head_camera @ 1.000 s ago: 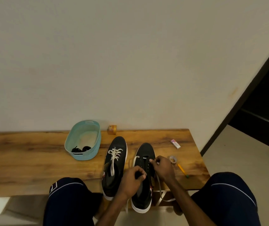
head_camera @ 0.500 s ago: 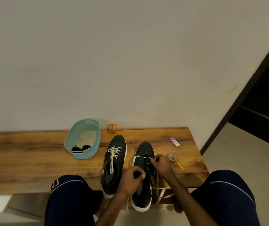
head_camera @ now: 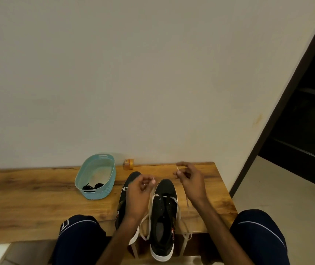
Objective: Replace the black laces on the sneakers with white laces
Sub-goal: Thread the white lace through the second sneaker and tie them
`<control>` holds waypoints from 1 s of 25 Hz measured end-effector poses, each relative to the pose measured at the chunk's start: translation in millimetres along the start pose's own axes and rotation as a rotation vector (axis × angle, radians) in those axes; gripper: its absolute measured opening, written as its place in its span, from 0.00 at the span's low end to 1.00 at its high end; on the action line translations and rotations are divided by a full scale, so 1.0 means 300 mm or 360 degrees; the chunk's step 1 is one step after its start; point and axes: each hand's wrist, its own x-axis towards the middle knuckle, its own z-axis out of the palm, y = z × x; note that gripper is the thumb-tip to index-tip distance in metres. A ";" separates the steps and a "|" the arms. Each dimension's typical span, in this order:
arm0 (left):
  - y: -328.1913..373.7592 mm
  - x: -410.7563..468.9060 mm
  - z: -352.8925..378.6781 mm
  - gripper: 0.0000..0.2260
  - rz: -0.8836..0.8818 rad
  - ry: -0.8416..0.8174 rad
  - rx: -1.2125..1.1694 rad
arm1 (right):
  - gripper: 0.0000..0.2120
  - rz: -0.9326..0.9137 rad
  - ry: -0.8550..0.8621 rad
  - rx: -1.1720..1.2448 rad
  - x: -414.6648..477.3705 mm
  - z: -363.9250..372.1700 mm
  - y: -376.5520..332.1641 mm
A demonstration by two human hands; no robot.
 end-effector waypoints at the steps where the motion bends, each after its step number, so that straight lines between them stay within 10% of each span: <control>1: 0.091 0.028 -0.009 0.05 0.0122 0.0057 -0.0083 | 0.12 -0.0087 -0.0006 0.0160 0.004 -0.008 -0.099; 9: 0.600 0.128 -0.011 0.04 0.0758 0.0270 -0.0141 | 0.05 -0.0506 0.0250 0.0522 0.044 -0.014 -0.665; 25: 0.782 0.109 -0.017 0.07 0.0996 0.0333 -0.0063 | 0.06 -0.0565 0.0408 0.0496 0.041 -0.075 -0.795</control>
